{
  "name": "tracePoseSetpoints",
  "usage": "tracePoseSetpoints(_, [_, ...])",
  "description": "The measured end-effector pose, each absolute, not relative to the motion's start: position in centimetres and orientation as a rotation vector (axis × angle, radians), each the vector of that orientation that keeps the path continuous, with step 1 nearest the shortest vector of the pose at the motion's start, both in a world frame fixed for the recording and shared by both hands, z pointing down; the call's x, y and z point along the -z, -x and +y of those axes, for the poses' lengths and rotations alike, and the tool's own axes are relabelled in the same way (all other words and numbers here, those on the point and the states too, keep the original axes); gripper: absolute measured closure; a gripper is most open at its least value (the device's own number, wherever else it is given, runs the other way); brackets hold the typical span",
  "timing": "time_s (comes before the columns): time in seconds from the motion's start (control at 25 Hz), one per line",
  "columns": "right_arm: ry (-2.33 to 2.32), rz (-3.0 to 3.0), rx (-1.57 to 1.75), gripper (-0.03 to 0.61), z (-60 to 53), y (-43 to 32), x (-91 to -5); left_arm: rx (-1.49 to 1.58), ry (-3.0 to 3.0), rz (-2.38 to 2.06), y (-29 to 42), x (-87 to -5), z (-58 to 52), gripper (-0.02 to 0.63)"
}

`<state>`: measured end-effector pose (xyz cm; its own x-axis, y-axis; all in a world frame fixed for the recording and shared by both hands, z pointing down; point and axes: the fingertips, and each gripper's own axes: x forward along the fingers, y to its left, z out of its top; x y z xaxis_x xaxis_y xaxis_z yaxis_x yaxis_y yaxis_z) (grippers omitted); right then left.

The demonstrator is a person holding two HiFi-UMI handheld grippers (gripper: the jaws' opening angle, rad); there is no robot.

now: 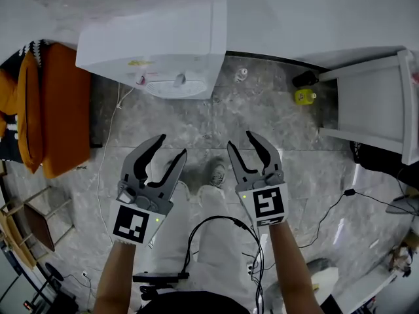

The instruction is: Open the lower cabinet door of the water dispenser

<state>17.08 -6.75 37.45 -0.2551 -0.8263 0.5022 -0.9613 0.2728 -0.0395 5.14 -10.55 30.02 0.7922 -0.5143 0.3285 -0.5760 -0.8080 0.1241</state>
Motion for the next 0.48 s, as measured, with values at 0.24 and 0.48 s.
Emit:
tracePoseSetpoints(0.24, [-1.603,-2.152,-0.493,0.41,-7.5,-16.5,-42.5,-0.441,-2.757,-0.818,-4.9,-34.4,-11.1,0.43])
tracePoseSetpoints(0.48, [-1.572,-2.135,-0.5,0.405,-8.8,-15.9,-47.1,-0.463,-2.741,-0.794,-4.7,-39.0,-11.5,0.414])
